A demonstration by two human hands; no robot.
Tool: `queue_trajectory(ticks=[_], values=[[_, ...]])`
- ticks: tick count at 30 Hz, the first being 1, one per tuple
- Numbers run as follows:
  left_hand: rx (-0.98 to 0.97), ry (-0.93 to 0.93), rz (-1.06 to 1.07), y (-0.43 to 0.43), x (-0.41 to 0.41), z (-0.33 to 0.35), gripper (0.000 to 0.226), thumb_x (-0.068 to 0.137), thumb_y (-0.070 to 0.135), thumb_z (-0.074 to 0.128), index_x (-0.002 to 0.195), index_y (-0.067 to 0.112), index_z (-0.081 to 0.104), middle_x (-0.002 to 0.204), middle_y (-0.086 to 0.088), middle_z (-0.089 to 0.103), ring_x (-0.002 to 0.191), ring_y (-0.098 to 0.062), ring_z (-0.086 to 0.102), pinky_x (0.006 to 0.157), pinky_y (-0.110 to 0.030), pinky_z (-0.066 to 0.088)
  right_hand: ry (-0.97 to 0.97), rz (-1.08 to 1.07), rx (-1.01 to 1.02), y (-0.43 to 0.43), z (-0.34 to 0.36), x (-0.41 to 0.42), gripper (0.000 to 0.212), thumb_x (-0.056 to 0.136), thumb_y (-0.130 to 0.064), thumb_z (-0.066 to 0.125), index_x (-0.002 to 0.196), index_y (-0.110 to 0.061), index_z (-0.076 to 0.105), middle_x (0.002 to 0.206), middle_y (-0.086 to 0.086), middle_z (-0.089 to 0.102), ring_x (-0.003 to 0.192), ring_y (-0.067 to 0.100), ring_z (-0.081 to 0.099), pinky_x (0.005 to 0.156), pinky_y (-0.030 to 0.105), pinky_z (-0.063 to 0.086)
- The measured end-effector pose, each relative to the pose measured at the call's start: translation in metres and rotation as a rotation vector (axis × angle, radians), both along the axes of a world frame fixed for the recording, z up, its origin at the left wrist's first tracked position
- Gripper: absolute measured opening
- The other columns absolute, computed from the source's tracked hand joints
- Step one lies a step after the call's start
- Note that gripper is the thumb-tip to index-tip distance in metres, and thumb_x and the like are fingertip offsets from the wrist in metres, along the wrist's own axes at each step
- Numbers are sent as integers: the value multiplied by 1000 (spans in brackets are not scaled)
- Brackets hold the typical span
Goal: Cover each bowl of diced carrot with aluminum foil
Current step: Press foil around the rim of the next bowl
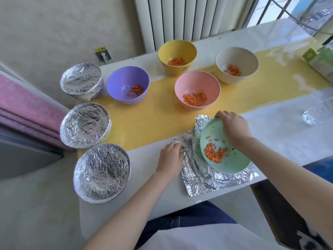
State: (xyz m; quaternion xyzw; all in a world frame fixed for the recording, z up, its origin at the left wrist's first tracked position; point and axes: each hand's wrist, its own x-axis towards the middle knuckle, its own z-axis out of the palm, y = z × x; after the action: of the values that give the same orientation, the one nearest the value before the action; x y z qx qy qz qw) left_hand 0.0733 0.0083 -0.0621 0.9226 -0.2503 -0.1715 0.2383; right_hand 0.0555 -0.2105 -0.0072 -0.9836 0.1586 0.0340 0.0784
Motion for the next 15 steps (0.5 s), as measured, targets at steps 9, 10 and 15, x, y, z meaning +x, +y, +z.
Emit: queue_trajectory(ticks=[9, 10, 15], values=[[-208, 459, 184, -43, 1, 11, 31, 89, 27, 61, 113, 7, 58, 107, -6, 64, 92, -19, 60, 79, -30, 48, -27, -75, 101, -5, 1, -10, 52, 78, 14, 35, 118, -13, 55, 111, 7, 62, 100, 28, 52, 66, 30, 31], [-215, 466, 196, -44, 2, 9, 26, 89, 24, 61, 108, 7, 59, 102, -6, 65, 90, -21, 60, 75, -29, 47, -35, -88, 110, -6, 1, -11, 53, 77, 14, 35, 118, -13, 55, 111, 7, 62, 100, 29, 53, 65, 30, 31], [-334, 458, 243, -43, 6, 15, 6, 94, 20, 53, 92, 14, 52, 88, 2, 56, 79, -18, 54, 69, -26, 42, -55, -134, 145, -12, 6, -11, 57, 75, 16, 35, 120, -12, 54, 112, 12, 61, 95, 32, 53, 63, 32, 34]])
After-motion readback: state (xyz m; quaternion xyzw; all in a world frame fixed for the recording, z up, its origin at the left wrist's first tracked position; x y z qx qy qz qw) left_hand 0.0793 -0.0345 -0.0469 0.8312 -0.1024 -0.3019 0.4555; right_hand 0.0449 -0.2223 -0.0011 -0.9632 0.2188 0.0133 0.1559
